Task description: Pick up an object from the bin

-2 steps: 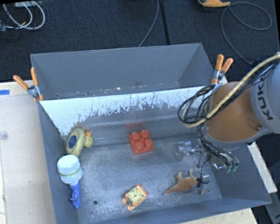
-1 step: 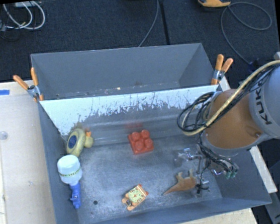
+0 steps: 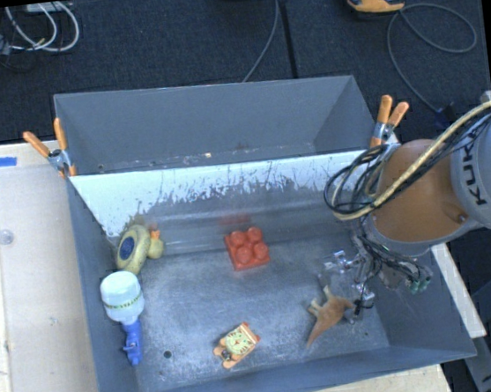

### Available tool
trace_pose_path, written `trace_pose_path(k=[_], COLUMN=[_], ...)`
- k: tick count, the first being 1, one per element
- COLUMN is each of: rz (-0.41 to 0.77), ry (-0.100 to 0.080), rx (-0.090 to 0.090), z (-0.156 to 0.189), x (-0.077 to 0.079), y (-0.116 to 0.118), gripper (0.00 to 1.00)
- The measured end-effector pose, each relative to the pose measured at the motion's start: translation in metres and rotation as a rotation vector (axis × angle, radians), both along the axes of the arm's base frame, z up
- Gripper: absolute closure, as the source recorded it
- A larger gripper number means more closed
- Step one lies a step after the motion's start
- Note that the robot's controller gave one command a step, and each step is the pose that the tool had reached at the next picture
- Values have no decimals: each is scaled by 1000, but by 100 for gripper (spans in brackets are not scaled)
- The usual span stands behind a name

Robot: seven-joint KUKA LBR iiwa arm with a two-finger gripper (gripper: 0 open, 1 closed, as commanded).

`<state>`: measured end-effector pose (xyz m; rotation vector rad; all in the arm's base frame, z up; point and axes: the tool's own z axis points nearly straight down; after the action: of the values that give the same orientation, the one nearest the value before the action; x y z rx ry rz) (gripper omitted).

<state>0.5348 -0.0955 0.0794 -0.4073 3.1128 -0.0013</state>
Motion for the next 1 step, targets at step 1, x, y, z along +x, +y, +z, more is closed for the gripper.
trace_pose_path(k=[1], rz=[0], ry=[0], rx=[0], z=[0], x=[0], y=[0], gripper=[100])
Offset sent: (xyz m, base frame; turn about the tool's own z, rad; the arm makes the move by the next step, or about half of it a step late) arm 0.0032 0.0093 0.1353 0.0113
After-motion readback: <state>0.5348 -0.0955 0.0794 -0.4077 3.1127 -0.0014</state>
